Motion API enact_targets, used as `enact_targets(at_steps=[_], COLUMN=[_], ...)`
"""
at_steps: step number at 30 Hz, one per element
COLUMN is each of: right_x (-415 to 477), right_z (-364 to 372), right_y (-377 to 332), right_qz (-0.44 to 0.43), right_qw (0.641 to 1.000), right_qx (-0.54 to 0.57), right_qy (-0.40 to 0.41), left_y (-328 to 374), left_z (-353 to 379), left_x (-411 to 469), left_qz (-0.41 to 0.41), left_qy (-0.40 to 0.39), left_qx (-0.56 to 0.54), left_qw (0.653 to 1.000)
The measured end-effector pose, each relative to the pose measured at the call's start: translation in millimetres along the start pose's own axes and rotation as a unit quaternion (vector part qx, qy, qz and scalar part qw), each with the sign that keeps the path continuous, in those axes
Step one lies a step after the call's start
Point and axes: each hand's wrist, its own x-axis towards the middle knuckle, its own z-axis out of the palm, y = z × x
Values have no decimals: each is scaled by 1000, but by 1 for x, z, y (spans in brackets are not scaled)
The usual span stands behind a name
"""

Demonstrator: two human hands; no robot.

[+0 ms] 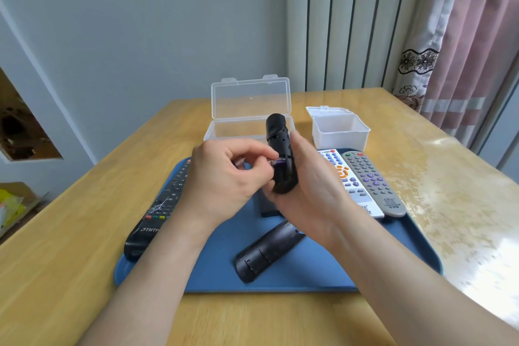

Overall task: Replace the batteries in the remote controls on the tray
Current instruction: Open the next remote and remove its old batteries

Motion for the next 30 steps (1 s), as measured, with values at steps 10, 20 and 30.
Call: enact_targets(at_steps=[10,20,30], right_x=[-10,26,66], right_z=[-4,-37,-77], right_y=[-22,-109,-131], right_qz=[-66,-173,-181], right_qw=[992,939,926], right_qx=[-108,-274,-259], right_qy=[-30,111,206], left_y=[-1,5,-9], left_z=[5,90,182], left_x=[7,90,162], left_qz=[-196,-182,-160], left_qy=[-48,-164,-270], left_qx=[-166,-97,74], left_qw=[965,965,947])
